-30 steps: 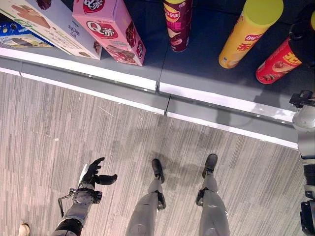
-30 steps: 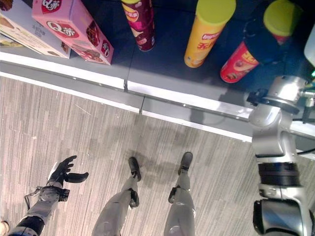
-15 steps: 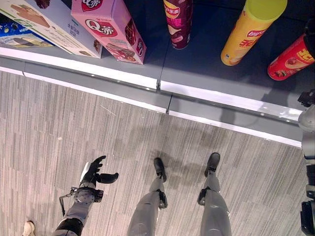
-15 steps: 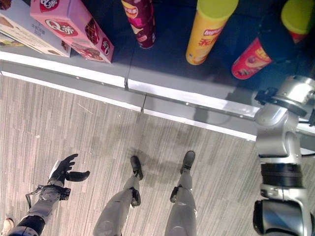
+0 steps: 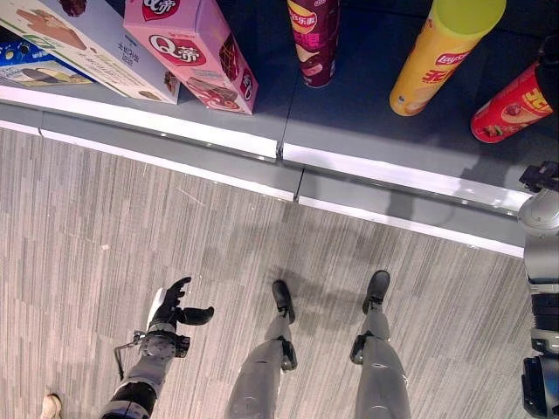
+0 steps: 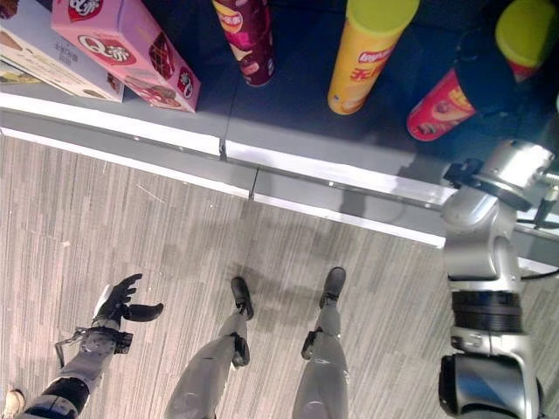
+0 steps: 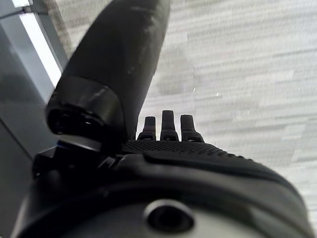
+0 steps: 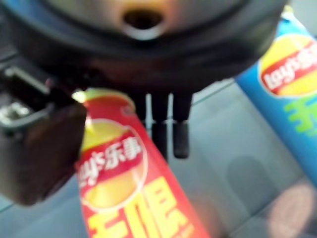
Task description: Put the goods on the table back onto the shelves and tidy them up.
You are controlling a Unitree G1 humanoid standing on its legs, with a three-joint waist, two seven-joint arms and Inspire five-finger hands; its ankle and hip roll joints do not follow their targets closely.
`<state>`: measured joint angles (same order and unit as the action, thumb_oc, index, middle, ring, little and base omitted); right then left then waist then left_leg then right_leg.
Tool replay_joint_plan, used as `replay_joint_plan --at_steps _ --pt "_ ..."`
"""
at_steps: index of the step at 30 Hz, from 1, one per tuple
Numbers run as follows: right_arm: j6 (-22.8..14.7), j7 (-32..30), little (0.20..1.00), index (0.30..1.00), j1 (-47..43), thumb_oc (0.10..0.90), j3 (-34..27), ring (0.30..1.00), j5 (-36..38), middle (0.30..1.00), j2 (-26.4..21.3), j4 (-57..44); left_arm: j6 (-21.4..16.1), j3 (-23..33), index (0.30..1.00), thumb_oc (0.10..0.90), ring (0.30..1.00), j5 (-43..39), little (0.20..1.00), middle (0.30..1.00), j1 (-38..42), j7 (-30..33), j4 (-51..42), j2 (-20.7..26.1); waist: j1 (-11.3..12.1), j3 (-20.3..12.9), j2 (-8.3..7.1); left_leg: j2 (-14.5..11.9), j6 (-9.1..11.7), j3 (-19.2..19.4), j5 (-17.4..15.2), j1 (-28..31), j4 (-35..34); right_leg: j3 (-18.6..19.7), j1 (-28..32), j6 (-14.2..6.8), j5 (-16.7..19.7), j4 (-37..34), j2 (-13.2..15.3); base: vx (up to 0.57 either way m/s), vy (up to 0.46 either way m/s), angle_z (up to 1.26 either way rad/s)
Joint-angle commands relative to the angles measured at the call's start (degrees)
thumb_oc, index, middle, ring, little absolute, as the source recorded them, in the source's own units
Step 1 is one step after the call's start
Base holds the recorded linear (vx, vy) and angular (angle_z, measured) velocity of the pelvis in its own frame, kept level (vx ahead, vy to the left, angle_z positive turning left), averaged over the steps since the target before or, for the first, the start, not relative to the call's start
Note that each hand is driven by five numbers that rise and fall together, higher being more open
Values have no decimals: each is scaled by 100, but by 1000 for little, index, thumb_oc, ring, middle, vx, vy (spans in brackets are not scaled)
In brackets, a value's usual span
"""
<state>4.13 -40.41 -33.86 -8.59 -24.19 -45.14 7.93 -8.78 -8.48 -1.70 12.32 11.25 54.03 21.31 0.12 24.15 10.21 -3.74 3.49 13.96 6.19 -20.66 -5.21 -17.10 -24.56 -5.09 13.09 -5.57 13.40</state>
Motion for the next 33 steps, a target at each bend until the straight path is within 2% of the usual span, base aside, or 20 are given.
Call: replay_joint_plan --at_steps 1,27,28,29,30,31,33 --pt "-152 -381 300 300 -236 400 -504 300 -227 300 -109 -628 -26 -50 900 800 900 -5 900 900 -63 275 356 405 -47 -243 -203 -878 876 138 -771 521 340 219 -200 -991 -362 938 1290 0 0 0" --pt "-127 -495 300 300 -42 400 -524 300 -213 300 33 -625 8 -197 900 800 900 85 900 900 103 362 403 315 -74 -236 -202 -863 887 120 -819 463 457 236 -218 -991 -348 963 1310 0 0 0" --pt "-138 -473 495 495 -22 530 -506 495 -212 495 41 -630 6 -195 900 800 900 96 900 900 92 359 404 315 -70 -237 -198 -866 888 117 -813 471 448 228 -201 -991 -347 959 1309 0 0 0" --pt "-137 -456 585 585 -19 590 -497 585 -215 585 43 -636 13 -196 900 800 900 101 900 900 94 357 404 310 -69 -237 -198 -869 888 117 -812 475 445 228 -200 -991 -348 958 1309 0 0 0" --pt "-135 -448 785 785 -13 723 -483 785 -224 785 49 -641 18 -199 900 800 900 111 900 900 92 358 411 304 -69 -240 -198 -868 886 118 -813 479 445 231 -196 -991 -352 961 1307 0 0 0" --pt "-134 -447 900 900 -12 800 -482 900 -226 900 50 -642 18 -199 900 800 900 112 900 900 91 358 411 303 -70 -240 -198 -868 886 118 -813 480 445 231 -196 -991 -353 962 1307 0 0 0" --pt "-132 -436 900 900 4 800 -471 900 -245 900 49 -653 20 -201 900 800 900 108 900 900 92 354 415 302 -67 -240 -201 -873 882 117 -818 484 448 227 -185 -991 -352 962 1307 0 0 0"
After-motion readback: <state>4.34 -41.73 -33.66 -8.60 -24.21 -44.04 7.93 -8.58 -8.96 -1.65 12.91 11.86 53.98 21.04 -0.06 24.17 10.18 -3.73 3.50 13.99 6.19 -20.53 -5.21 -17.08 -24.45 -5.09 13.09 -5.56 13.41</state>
